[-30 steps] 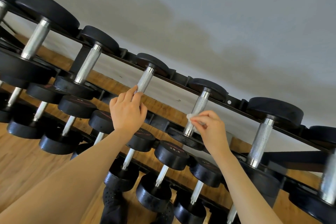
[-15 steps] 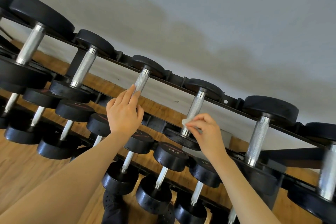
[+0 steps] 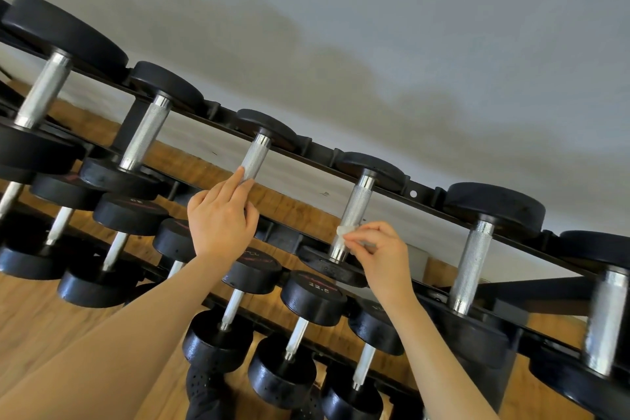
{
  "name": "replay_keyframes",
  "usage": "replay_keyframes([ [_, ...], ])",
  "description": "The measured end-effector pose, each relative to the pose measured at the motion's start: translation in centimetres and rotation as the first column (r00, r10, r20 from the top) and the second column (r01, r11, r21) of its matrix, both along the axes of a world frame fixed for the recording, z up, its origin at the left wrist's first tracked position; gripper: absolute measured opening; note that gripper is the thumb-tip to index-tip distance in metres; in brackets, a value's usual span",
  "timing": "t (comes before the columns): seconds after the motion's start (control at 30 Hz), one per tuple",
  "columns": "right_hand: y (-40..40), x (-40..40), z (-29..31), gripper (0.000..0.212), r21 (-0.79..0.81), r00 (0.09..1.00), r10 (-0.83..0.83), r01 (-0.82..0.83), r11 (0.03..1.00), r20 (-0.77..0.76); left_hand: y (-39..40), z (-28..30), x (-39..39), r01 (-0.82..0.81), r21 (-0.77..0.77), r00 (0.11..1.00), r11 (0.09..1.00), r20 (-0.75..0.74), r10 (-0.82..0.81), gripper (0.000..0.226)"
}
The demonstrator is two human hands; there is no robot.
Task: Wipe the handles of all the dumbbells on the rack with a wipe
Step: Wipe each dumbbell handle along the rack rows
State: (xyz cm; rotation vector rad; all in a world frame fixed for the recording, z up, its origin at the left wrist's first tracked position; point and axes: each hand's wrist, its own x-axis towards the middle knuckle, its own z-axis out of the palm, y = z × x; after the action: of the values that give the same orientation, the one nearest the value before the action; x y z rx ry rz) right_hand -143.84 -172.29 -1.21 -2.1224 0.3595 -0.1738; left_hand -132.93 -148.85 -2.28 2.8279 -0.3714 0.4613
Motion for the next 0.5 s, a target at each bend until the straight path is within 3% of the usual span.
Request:
replay_keyframes([
  [0.1, 0.3, 0.0, 0.3, 0.016, 0.053, 0.999, -0.048, 0.049, 0.997, -0.018, 0.1, 0.1, -0.1, -0.004, 0.009, 1.0, 1.0, -0.028, 0.004, 0.039],
  [0.3, -0.4, -0.2, 0.9, 0.009, 0.071, 0.957, 0.168, -0.156, 0.985, -0.236, 0.3, 0.4, -0.1, 0.008, 0.062, 0.994, 0.998, -0.11, -0.001, 0.037],
  [0.5, -1.0, -0.9, 1.5, 0.011, 0.101, 0.989, 0.042, -0.027, 0.994, -0.141, -1.2, 2.0, -1.0, -0.042, -0.021, 0.978, 0.999, -0.205, 0.037, 0.041],
])
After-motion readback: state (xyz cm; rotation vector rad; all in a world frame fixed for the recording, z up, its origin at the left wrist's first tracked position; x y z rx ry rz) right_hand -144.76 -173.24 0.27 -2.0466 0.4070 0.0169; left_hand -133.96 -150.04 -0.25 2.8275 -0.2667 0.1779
